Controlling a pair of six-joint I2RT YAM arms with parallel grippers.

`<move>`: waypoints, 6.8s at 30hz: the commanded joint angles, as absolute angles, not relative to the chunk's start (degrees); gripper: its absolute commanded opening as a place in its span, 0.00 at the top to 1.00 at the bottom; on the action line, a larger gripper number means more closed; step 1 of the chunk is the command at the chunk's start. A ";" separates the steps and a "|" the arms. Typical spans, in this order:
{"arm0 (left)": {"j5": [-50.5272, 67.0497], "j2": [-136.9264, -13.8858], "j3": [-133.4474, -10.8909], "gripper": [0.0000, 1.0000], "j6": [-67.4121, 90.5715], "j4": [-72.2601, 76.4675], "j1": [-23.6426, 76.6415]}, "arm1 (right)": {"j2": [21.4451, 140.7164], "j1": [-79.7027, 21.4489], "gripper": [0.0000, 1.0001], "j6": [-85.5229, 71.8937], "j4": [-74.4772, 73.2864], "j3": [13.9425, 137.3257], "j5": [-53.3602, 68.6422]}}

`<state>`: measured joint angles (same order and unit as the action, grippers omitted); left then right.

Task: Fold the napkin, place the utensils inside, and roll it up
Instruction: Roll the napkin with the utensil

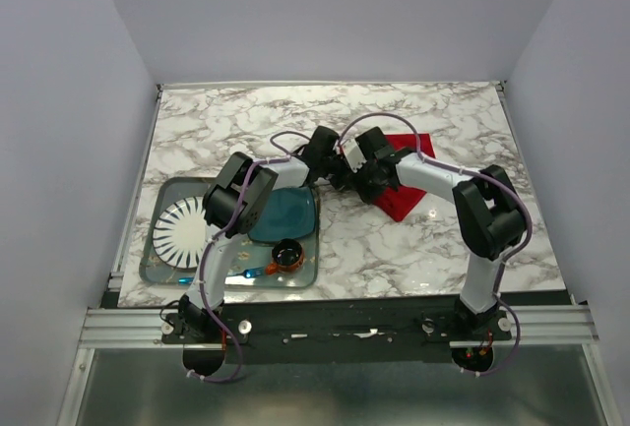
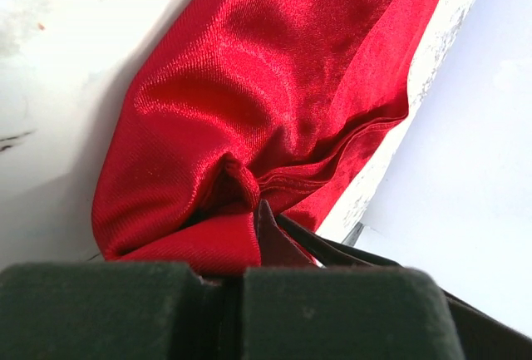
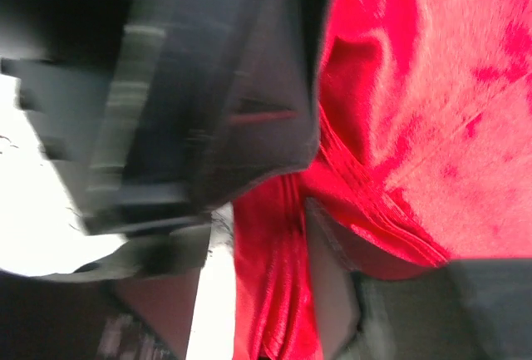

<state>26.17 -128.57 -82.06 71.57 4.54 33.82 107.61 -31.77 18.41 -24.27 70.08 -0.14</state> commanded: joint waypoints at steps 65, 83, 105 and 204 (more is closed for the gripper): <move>2.38 -118.83 -67.34 0.52 78.40 -1.59 38.93 | 123.75 -11.08 0.96 -4.83 -26.02 71.89 57.48; 0.44 -119.88 -70.83 1.00 73.74 -7.90 39.81 | 115.59 -12.21 0.67 -3.61 -28.73 71.80 47.22; 4.66 -119.44 -73.65 1.00 75.06 -14.50 40.17 | 97.99 -40.25 0.41 -15.73 -17.23 59.06 -17.57; 10.46 -132.10 -96.33 1.00 47.73 -13.54 32.52 | 116.89 -9.05 0.97 -16.88 -13.61 63.89 43.77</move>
